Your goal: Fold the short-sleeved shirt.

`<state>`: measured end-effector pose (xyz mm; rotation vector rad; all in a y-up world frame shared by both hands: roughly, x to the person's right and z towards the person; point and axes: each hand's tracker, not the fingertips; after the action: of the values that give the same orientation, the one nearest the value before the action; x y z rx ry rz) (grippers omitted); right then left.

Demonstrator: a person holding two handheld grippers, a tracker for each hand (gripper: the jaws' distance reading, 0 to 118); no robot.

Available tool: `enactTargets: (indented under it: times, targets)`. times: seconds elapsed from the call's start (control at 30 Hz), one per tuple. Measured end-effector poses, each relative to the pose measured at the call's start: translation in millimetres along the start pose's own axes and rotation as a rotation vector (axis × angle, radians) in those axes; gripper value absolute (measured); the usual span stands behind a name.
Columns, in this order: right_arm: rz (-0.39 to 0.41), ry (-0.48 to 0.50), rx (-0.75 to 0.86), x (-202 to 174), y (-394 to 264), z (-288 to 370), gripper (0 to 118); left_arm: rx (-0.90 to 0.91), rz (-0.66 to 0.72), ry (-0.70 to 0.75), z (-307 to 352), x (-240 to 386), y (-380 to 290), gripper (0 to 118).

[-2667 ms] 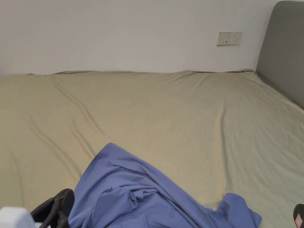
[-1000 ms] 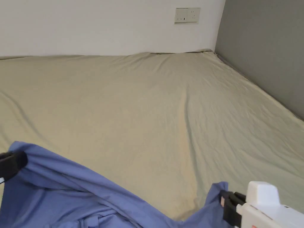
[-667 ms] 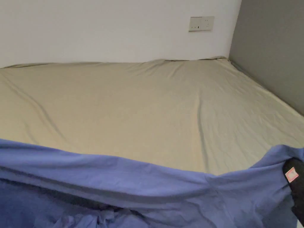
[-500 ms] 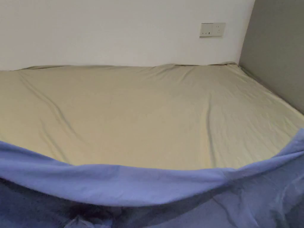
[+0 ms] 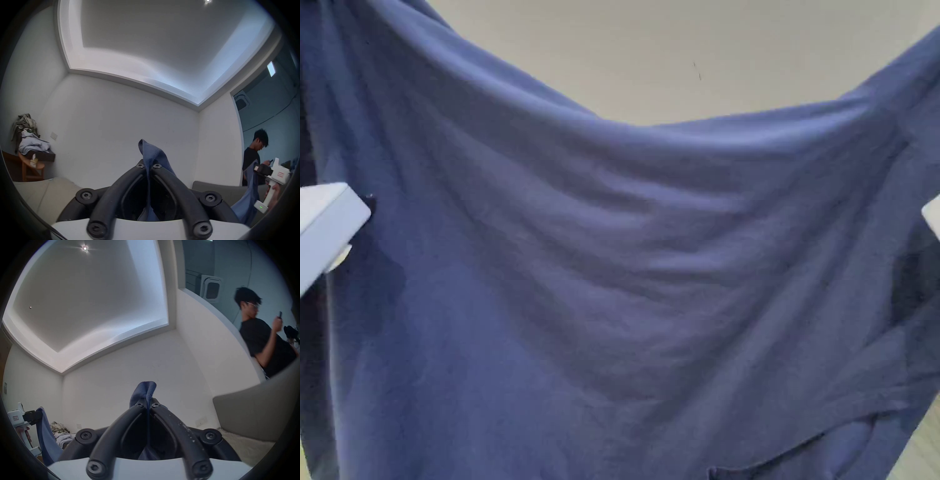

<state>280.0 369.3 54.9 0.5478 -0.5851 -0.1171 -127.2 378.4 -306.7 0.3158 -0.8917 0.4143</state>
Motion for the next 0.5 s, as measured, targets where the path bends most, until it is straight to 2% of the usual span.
enactTargets:
  times: [0.13,0.23,0.4,0.5]
  targets:
    - [-0.072,0.022,-0.044,0,40,-93,4,-0.017,0.048,-0.024,-78,-14,29,1]
    - [-0.035,0.017,-0.034,0,58,-143,4,-0.007,0.025,-0.026,-126,-20,35,1]
    - [-0.032,0.047,0.023,1,74,-172,4,0.002,0.016,-0.031,-171,-26,34,1]
    - [-0.053,0.052,0.033,7,76,-176,4,0.014,0.115,-0.023,-175,-41,24,1]
